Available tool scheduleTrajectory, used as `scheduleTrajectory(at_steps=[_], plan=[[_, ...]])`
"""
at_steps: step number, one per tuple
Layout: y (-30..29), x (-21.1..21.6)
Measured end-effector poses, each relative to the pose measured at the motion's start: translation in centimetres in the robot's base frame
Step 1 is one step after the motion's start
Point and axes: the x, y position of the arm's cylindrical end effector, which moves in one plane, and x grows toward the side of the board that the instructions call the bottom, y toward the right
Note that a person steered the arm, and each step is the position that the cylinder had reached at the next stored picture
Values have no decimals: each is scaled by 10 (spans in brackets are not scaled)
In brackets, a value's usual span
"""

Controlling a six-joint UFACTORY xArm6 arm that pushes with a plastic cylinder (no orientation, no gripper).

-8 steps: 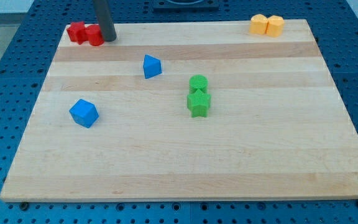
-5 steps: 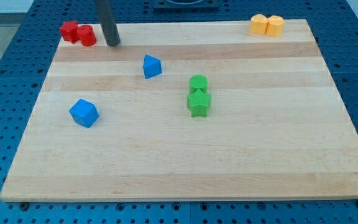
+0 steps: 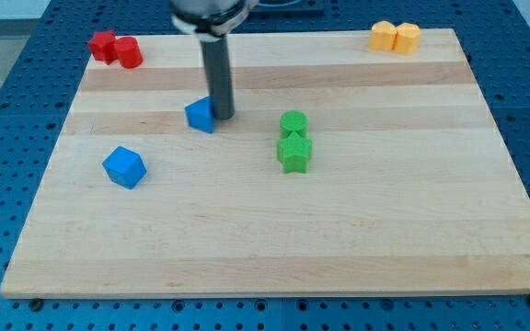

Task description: Slide the triangle to the right of the blue cube

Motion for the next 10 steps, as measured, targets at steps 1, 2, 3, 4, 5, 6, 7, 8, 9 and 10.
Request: scheduleTrajectory(at_steps=[1, 2, 3, 4, 5, 6, 7, 8, 9, 10], plan=[[-9, -1], [-13, 7], [-19, 36], [-19, 21], [-21, -16], [-33, -30], [-49, -12], [-49, 37], [-49, 83], [-49, 90]])
